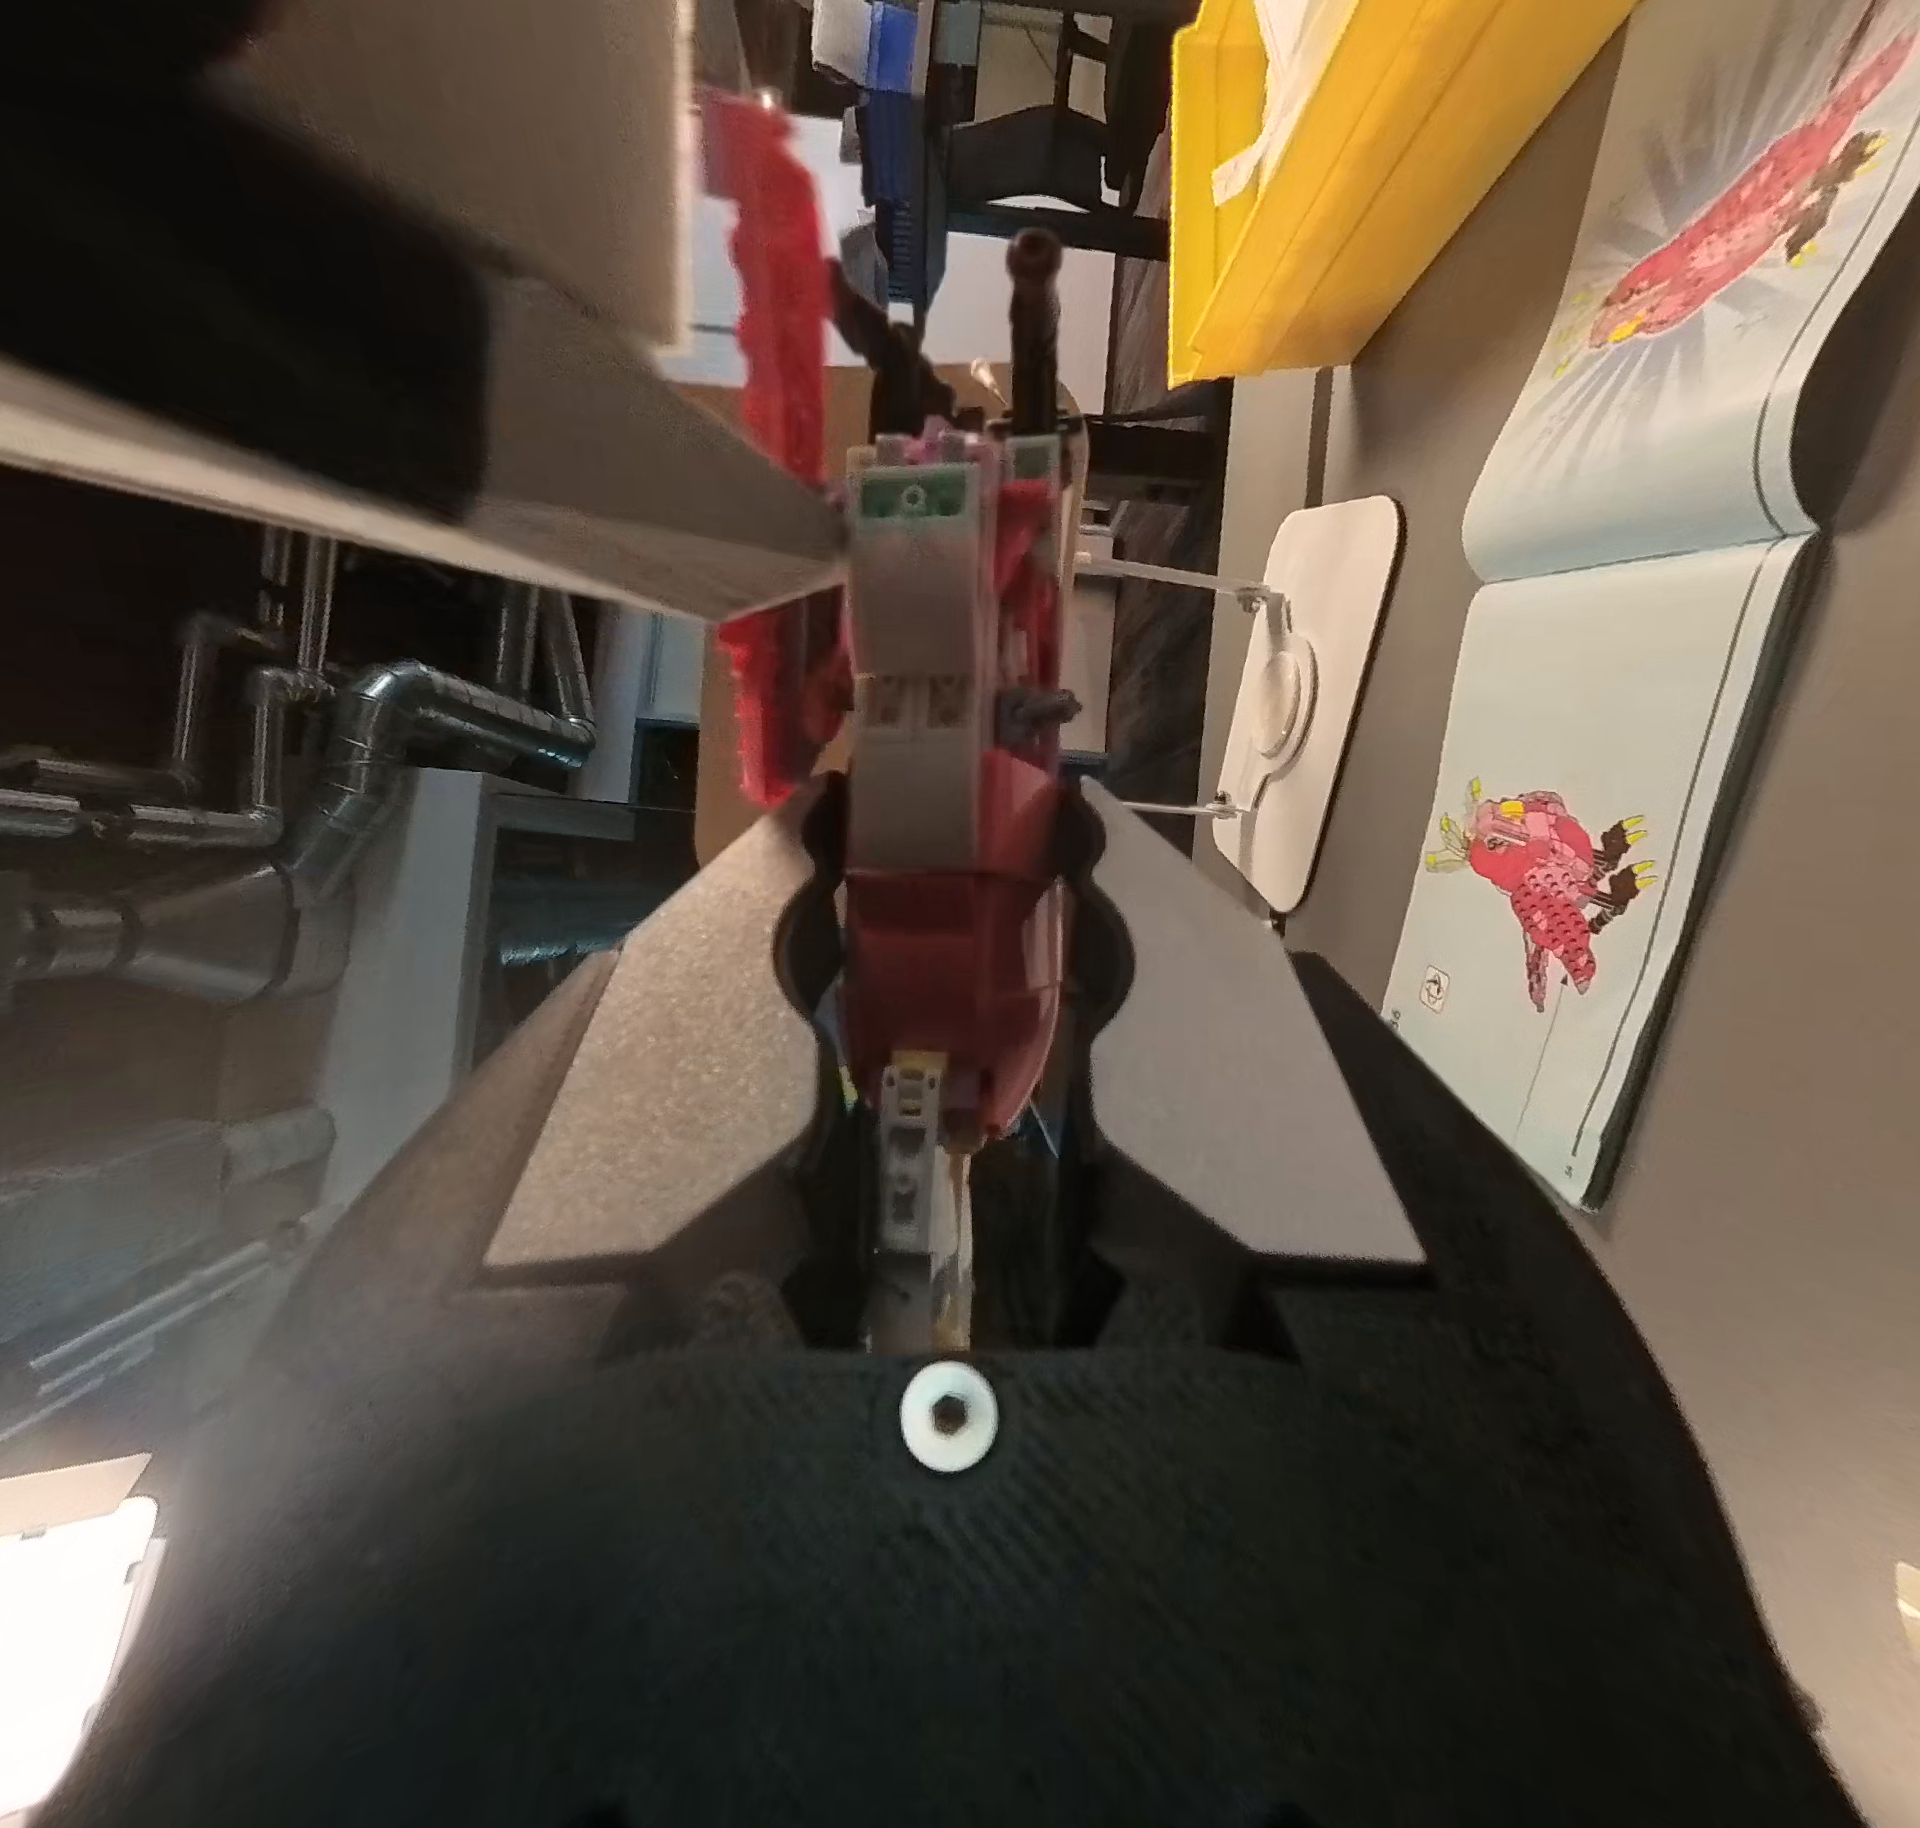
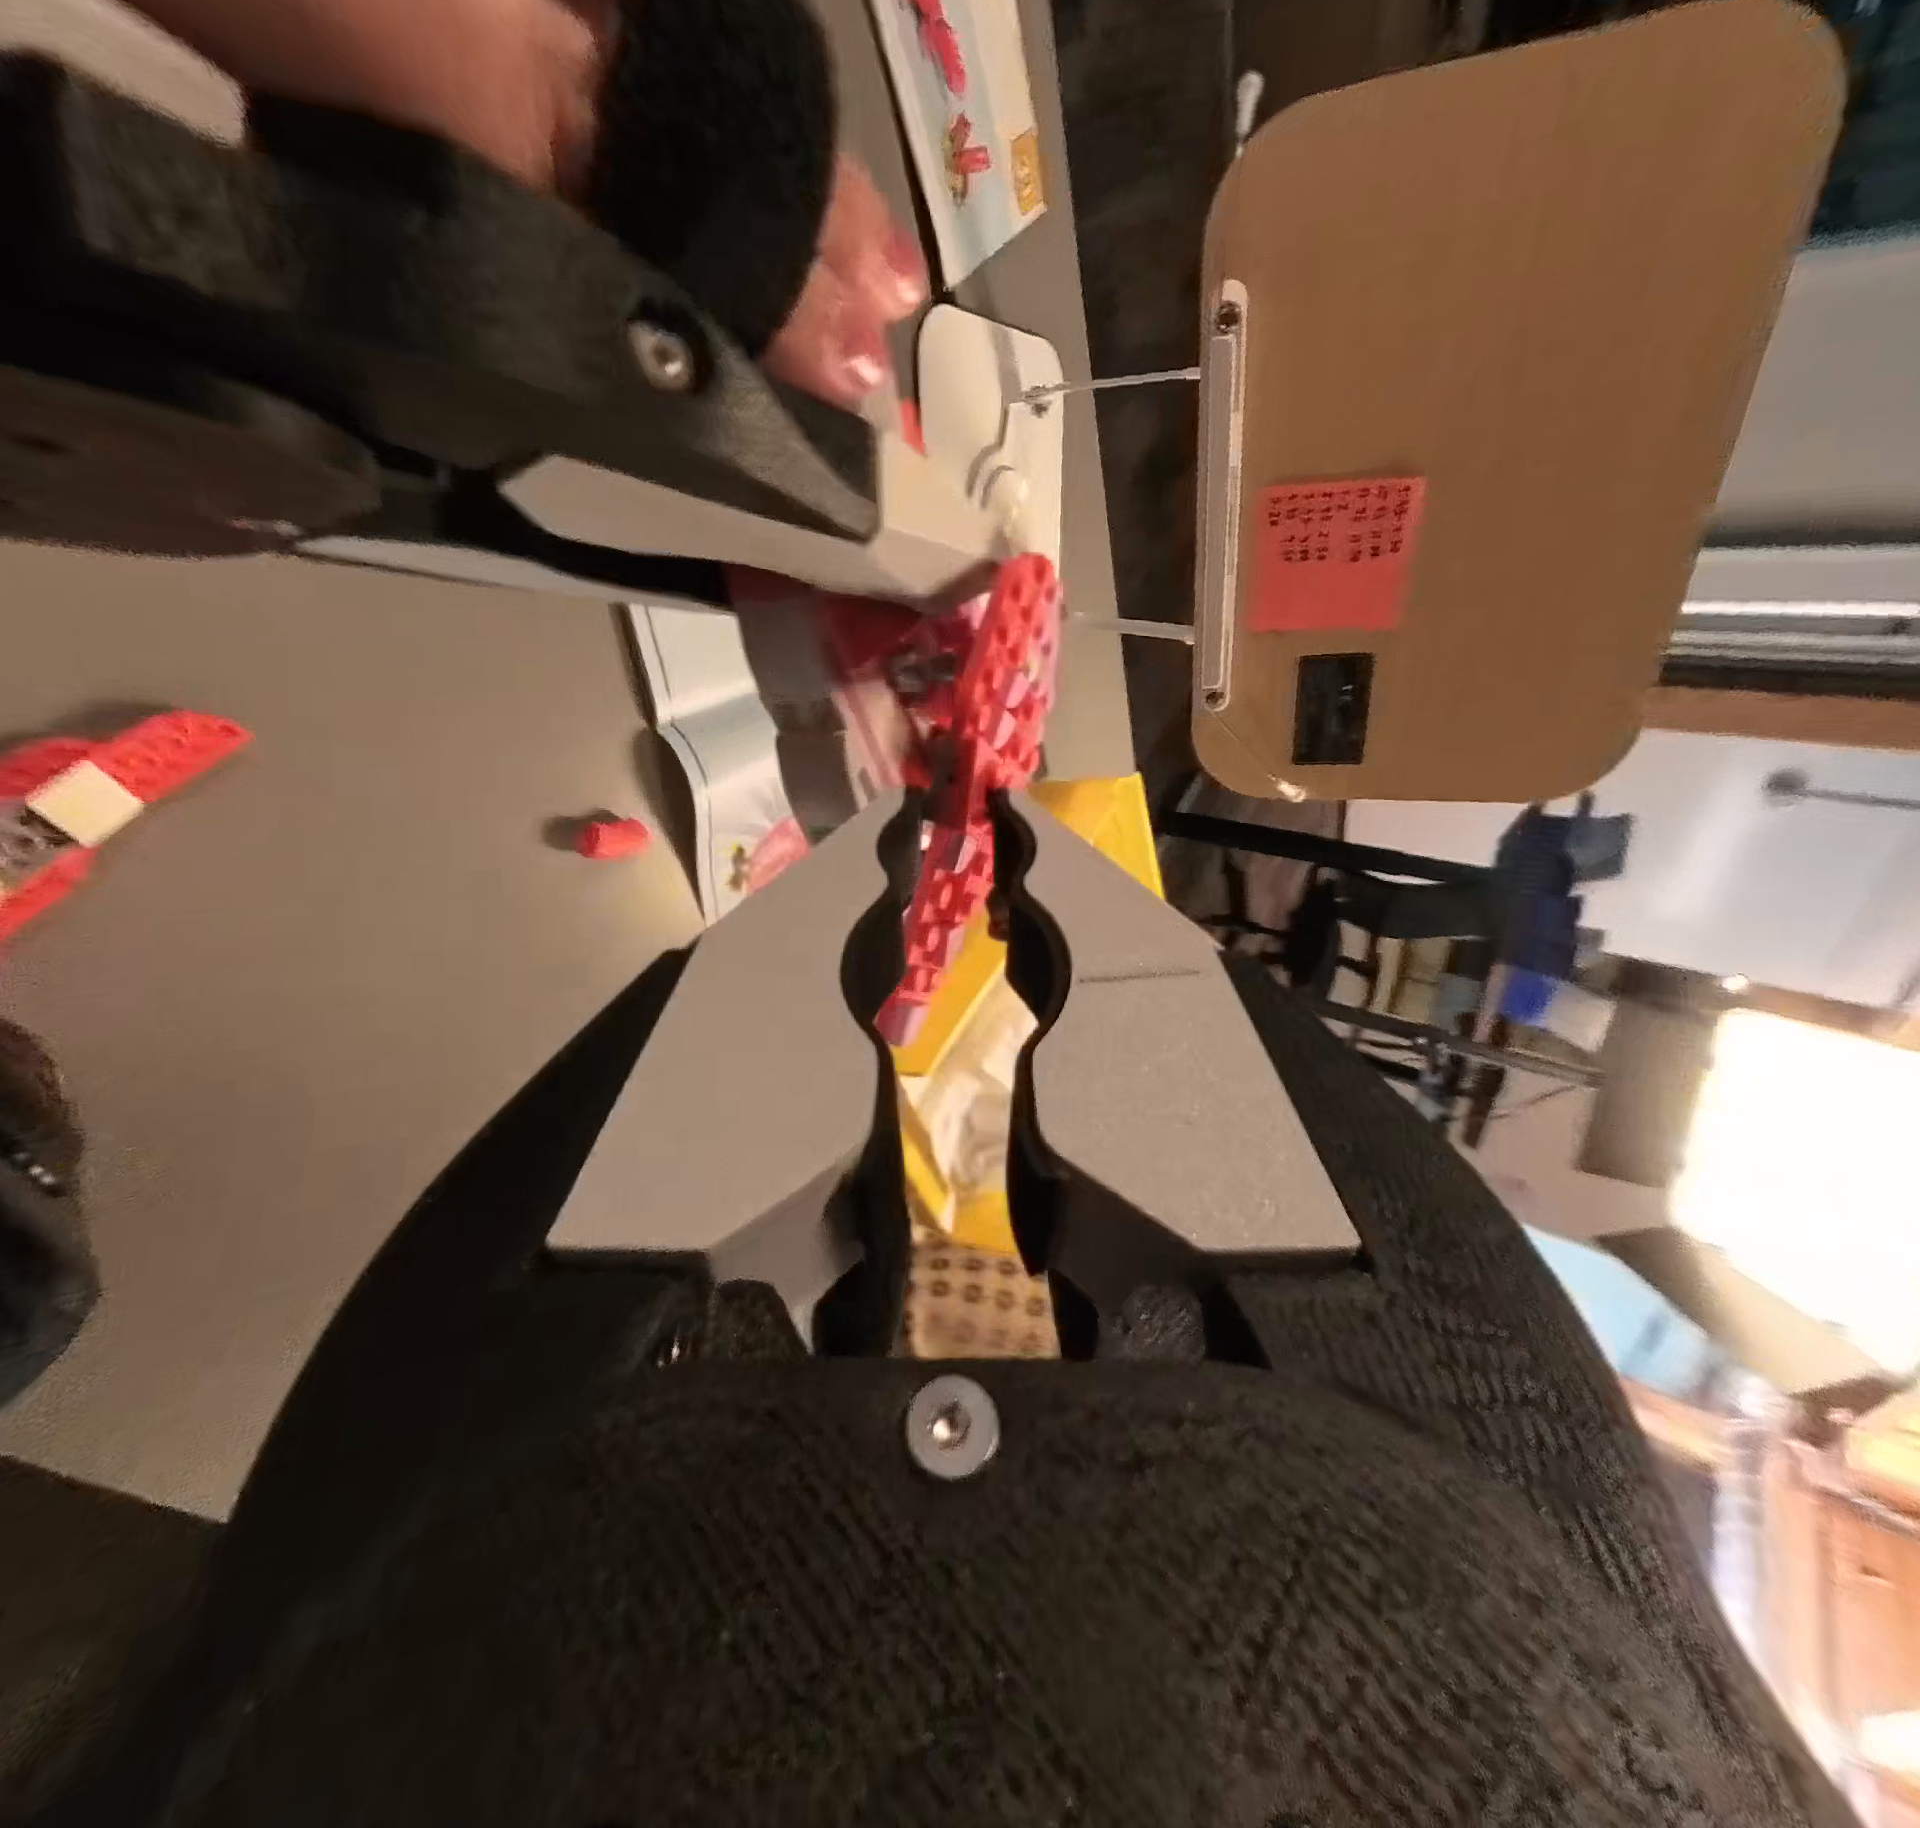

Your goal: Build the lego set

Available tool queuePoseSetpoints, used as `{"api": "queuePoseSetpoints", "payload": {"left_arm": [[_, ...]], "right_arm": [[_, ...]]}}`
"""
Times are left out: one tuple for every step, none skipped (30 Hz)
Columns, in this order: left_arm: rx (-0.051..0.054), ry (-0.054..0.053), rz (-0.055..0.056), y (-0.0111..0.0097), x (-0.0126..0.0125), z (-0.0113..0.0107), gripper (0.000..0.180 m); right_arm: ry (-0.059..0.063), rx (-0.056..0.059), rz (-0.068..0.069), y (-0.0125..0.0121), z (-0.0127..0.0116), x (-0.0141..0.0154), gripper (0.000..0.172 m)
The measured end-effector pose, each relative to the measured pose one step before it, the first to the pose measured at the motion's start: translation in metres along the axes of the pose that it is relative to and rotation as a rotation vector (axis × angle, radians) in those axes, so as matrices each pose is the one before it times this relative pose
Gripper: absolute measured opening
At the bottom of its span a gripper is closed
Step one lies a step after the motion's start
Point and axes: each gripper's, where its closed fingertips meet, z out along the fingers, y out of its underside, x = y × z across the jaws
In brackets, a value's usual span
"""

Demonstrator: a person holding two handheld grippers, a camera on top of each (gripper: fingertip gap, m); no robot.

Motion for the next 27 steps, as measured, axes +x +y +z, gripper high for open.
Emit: {"api": "queuePoseSetpoints", "payload": {"left_arm": [[-0.0005,0.0092,-0.0044,-0.00053,0.00044,-0.00073,0.040],[0.0008,0.0035,-0.0024,-0.00020,0.00025,-0.00014,0.040],[0.0017,0.0016,-0.0009,0.00005,0.00026,0.00004,0.040],[-0.0027,0.0033,-0.0004,0.00085,0.00054,0.00041,0.040],[-0.0039,0.0013,-0.0007,0.00110,0.00007,0.00030,0.040],[-0.0009,0.0010,-0.0028,0.00077,-0.00002,0.00018,0.040],[0.0017,0.0037,-0.0075,0.00043,-0.00004,-0.00009,0.040],[0.0021,0.0019,-0.0103,0.00038,-0.00060,-0.00019,0.040],[0.0000,0.0004,-0.0080,0.00056,-0.00096,-0.00031,0.040],[-0.0010,-0.0022,-0.0043,0.00051,-0.00126,-0.00043,0.040],[-0.0002,-0.0030,-0.0012,0.00032,-0.00107,-0.00053,0.041],[0.0019,-0.0017,-0.0007,-0.00017,-0.00070,-0.00043,0.040],[0.0028,-0.0039,-0.0012,-0.00059,-0.00084,-0.00039,0.040],[0.0025,-0.0053,0.0008,-0.00077,-0.00094,-0.00055,0.041],[0.0032,-0.0089,0.0017,-0.00098,-0.00139,-0.00058,0.040],[0.0036,-0.0067,0.0007,-0.00089,-0.00115,-0.00069,0.040],[-0.0030,-0.0019,0.0005,0.00009,-0.00046,-0.00023,0.040],[-0.0043,-0.0047,-0.0022,0.00052,-0.00067,0.00023,0.040],[0.0007,-0.0022,-0.0031,-0.00003,-0.00051,0.00013,0.040],[0.0037,0.0018,-0.0040,-0.00023,-0.00013,-0.00024,0.040],[0.0034,-0.0009,-0.0034,-0.00024,-0.00075,-0.00035,0.040],[0.0017,-0.0042,-0.0013,0.00003,-0.00107,-0.00048,0.040],[-0.0016,-0.0068,-0.0027,0.00042,-0.00171,-0.00038,0.040],[-0.0021,-0.0024,-0.0023,0.00052,-0.00113,-0.00031,0.040],[0.0011,0.0017,-0.0011,0.00027,-0.00038,-0.00024,0.040],[0.0011,0.0005,-0.0015,0.00023,-0.00020,-0.00023,0.040],[-0.0004,-0.0001,-0.0006,0.00037,-0.00012,0.00009,0.040]], "right_arm": [[0.0051,-0.0103,-0.0299,0.00101,0.00005,-0.00097,0.011],[0.0081,-0.0046,-0.0235,0.00040,-0.00023,0.00040,0.011],[0.0026,0.0017,-0.0118,0.00012,-0.00059,0.00050,0.011],[-0.0010,0.0087,0.0026,-0.00057,-0.00069,0.00104,0.010],[0.0028,0.0148,0.0048,-0.00116,-0.00106,0.00175,0.010],[0.0100,0.0141,-0.0075,-0.00089,-0.00125,0.00212,0.010],[0.0168,0.0085,-0.0199,0.00009,-0.00115,0.00217,0.010],[0.0168,0.0026,-0.0235,0.00063,-0.00086,0.00098,0.010],[0.0119,0.0045,-0.0214,0.00004,-0.00075,-0.00057,0.010],[0.0108,0.0039,-0.0123,-0.00037,-0.00051,-0.00131,0.010],[0.0097,0.0034,-0.0071,-0.00066,-0.00043,-0.00128,0.010],[0.0130,0.0046,-0.0064,-0.00074,-0.00056,-0.00038,0.010],[0.0185,0.0024,-0.0024,-0.00057,-0.00051,0.00127,0.010],[0.0157,0.0017,0.0013,-0.00044,-0.00031,0.00122,0.010],[0.0092,0.0028,0.0015,-0.00060,-0.00024,0.00030,0.010],[0.0052,0.0024,-0.0015,-0.00063,-0.00003,-0.00048,0.010],[0.0079,0.0034,-0.0067,-0.00061,-0.00035,-0.00025,0.010],[0.0093,0.0052,-0.0065,-0.00087,-0.00074,0.00027,0.010],[0.0057,0.0064,-0.0010,-0.00094,-0.00101,0.00033,0.010],[0.0030,0.0069,0.0019,-0.00090,-0.00116,0.00032,0.010],[0.0024,0.0067,0.0010,-0.00073,-0.00107,0.00047,0.010],[0.0034,0.0053,-0.0010,-0.00049,-0.00087,0.00055,0.010],[0.0075,0.0072,-0.0018,-0.00081,-0.00096,0.00120,0.010],[0.0107,0.0091,-0.0010,-0.00125,-0.00102,0.00163,0.010],[0.0104,0.0073,-0.0007,-0.00114,-0.00094,0.00177,0.009],[0.0102,0.0085,-0.0013,-0.00146,-0.00098,0.00196,0.009],[0.0059,0.0073,0.0002,-0.00137,-0.00105,0.00160,0.010]]}}
